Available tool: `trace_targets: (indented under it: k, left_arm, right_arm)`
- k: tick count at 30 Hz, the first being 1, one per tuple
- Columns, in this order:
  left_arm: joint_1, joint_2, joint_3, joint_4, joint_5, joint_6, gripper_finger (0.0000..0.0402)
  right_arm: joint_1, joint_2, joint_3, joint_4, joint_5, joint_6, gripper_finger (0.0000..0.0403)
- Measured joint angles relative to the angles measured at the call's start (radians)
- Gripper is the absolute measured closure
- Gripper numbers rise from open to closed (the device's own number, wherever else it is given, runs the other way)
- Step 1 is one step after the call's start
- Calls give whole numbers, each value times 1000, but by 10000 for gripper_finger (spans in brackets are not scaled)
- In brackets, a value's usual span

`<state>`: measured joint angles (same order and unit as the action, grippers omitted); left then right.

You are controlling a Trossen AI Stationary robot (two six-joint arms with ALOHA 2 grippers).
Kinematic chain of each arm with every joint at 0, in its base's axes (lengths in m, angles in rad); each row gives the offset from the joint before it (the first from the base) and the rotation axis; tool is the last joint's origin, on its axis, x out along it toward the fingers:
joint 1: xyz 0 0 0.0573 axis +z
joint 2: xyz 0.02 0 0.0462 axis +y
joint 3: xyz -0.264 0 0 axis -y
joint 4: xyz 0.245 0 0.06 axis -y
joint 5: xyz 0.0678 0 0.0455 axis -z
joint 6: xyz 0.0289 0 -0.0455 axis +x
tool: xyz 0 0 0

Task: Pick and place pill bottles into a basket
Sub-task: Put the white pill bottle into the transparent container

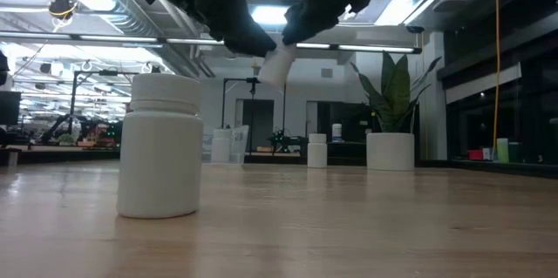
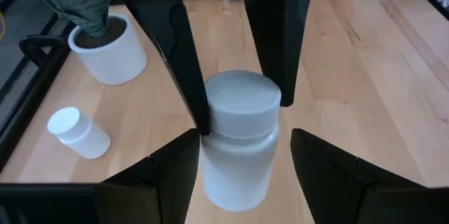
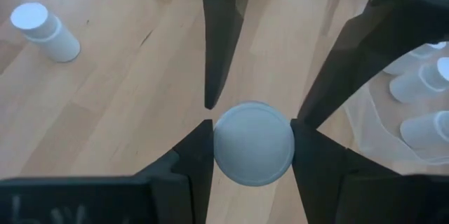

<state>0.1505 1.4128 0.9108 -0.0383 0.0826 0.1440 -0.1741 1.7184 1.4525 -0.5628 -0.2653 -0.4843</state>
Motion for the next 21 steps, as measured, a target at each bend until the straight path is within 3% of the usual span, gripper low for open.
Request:
trace_targets:
  k: [21]
  left_arm:
    - [2,9,12,-16,-13,19,183]
  right_arm:
    - [1,0,0,59,0,-14,252]
